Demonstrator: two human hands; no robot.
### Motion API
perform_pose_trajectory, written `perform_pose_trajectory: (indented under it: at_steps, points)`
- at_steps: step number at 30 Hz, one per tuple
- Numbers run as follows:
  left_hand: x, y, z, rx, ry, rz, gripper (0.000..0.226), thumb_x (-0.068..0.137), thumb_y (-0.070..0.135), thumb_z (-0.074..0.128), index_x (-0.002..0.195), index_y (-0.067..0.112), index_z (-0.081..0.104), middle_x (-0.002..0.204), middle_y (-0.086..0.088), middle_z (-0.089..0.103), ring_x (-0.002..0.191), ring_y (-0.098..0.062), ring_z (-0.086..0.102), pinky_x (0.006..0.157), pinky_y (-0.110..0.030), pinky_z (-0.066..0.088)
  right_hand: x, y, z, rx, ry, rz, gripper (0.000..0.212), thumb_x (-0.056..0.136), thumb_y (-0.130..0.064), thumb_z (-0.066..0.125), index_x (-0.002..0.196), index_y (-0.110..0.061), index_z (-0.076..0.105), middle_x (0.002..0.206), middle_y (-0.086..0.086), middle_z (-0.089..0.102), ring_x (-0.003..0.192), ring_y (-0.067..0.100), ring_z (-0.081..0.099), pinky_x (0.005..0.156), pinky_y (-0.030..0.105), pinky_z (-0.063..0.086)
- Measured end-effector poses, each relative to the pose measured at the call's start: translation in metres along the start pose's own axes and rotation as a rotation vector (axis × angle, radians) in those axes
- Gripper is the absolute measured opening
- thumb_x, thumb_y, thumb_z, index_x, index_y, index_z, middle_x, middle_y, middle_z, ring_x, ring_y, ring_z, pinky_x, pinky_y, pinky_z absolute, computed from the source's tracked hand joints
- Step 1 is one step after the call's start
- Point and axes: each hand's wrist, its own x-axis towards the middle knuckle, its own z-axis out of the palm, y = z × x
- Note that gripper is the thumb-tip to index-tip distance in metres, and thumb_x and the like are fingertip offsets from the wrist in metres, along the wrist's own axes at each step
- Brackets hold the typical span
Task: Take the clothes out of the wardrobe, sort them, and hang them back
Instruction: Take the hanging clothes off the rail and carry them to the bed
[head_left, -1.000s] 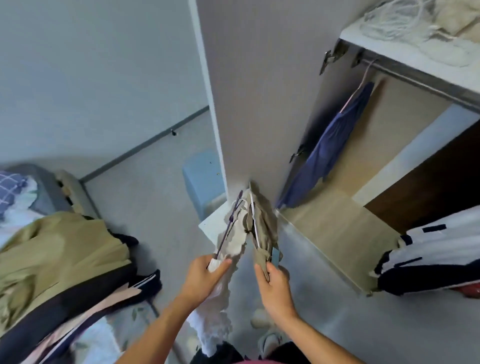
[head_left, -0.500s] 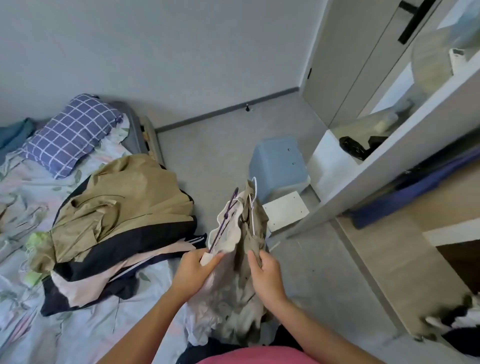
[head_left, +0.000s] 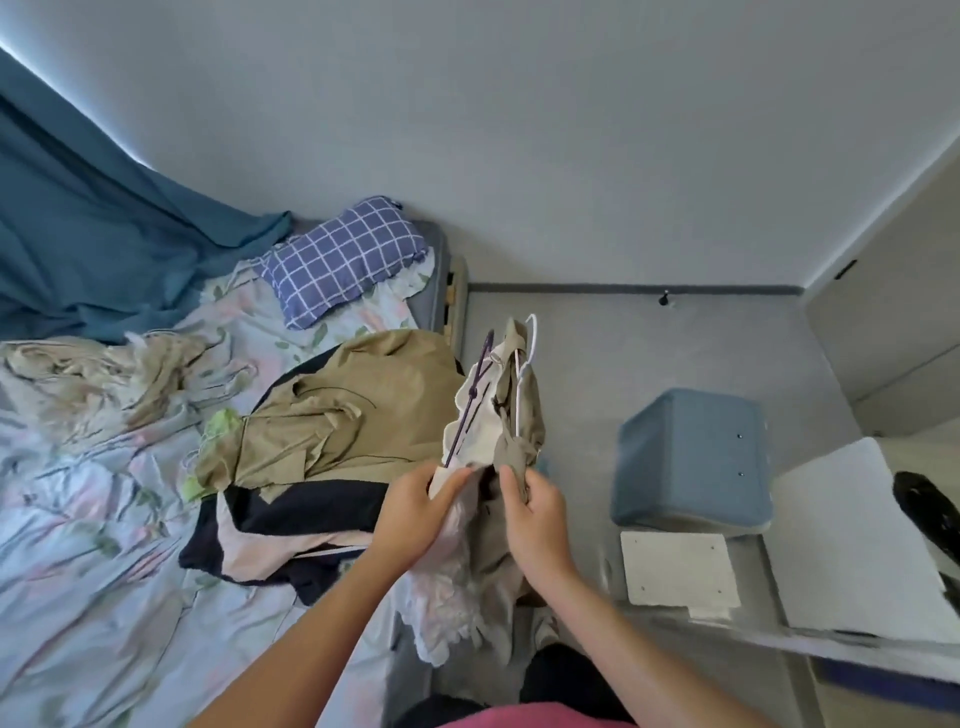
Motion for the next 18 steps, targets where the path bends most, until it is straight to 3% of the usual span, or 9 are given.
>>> perform_pose_trajectory:
  at_steps: [2,4,12,18]
  points:
    - [0.027,0.001,-0.001,0.052,0.032,-0.039,0.053,0.097,0.068,0.054,0.074,0.020,0.056,0.064,0.006,0.061,0.061,-0.011,0.057,0.061,-0.033,0.047,0.035,-0.012,0.003,-0.008,-0.051,-0.016,0.044,0.106,-0.030,0.057,0.064,-0.025,0.044,0.057,-0.015,0.052,0.054,0.006,0.043,0.057,0.029,0.037]
    - [0.052,0.001,-0.002,0.059,0.060,-0.066,0.052,0.101,0.065,0.050,0.080,0.018,0.055,0.067,0.002,0.060,0.063,-0.014,0.057,0.064,-0.040,0.049,0.067,-0.024,0.007,-0.016,-0.093,-0.040,0.046,0.107,-0.027,0.056,0.063,-0.026,0.042,0.055,-0.017,0.051,0.053,0.006,0.043,0.053,0.023,0.033]
    - [0.114,-0.012,-0.045,0.015,0.216,-0.120,0.048,0.105,0.056,0.047,0.080,0.015,0.046,0.060,0.006,0.048,0.055,-0.012,0.048,0.055,-0.029,0.038,0.151,-0.057,0.068,-0.116,-0.205,-0.126,0.051,0.105,-0.029,0.060,0.061,-0.021,0.035,0.053,-0.009,0.037,0.052,0.009,0.038,0.052,0.023,0.031]
    - [0.147,-0.074,-0.098,-0.020,0.302,-0.207,0.052,0.101,0.061,0.044,0.081,0.014,0.046,0.061,0.009,0.047,0.057,-0.009,0.048,0.057,-0.033,0.041,0.178,-0.077,0.161,-0.189,-0.311,-0.162,0.050,0.105,-0.027,0.060,0.061,-0.023,0.035,0.055,-0.011,0.038,0.053,0.007,0.040,0.051,0.019,0.031]
